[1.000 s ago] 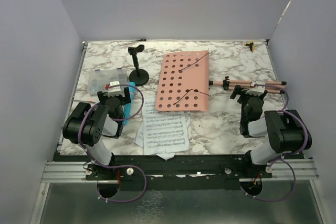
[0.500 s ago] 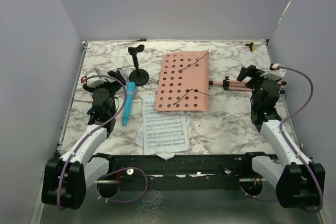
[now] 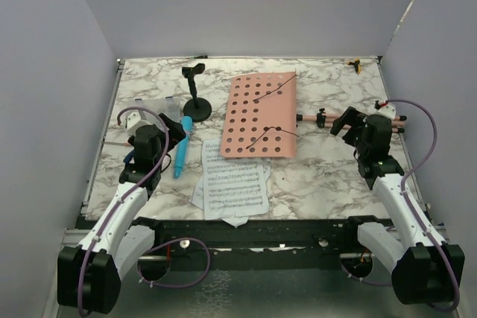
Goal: Set up the instrument practice props
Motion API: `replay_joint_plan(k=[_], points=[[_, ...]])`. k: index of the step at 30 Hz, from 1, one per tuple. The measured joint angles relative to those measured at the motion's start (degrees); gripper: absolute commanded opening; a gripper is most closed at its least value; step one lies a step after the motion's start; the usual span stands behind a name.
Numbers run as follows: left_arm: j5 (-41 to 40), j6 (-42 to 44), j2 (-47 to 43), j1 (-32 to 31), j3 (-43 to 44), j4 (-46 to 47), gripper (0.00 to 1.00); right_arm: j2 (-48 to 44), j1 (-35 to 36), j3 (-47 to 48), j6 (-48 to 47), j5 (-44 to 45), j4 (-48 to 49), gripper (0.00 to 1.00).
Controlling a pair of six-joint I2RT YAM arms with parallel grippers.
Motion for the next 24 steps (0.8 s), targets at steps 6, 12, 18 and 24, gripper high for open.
replay_joint_plan(k=[6, 12, 18, 24], points=[[2.5, -3.8, -1.4, 0.0, -0.5, -6.0, 0.99, 0.3, 0.0, 0.9, 4.9, 6.1, -5.9, 1.00], [10.1, -4.1, 1.8, 0.0, 0.2, -5.9, 0.99, 0.3, 0.0, 0.6, 10.3, 6.5, -8.0, 1.00], [17.1, -3.4, 9.6, -0.4, 3.5, -4.2, 0.99, 0.2, 0.0, 0.4, 14.3, 6.5, -9.4, 1.00], [23.8, -3.8, 12.9, -4.8, 3.6, 5.0, 0.99, 0.2, 0.0, 0.4, 14.4, 5.5, -9.7, 1.00]])
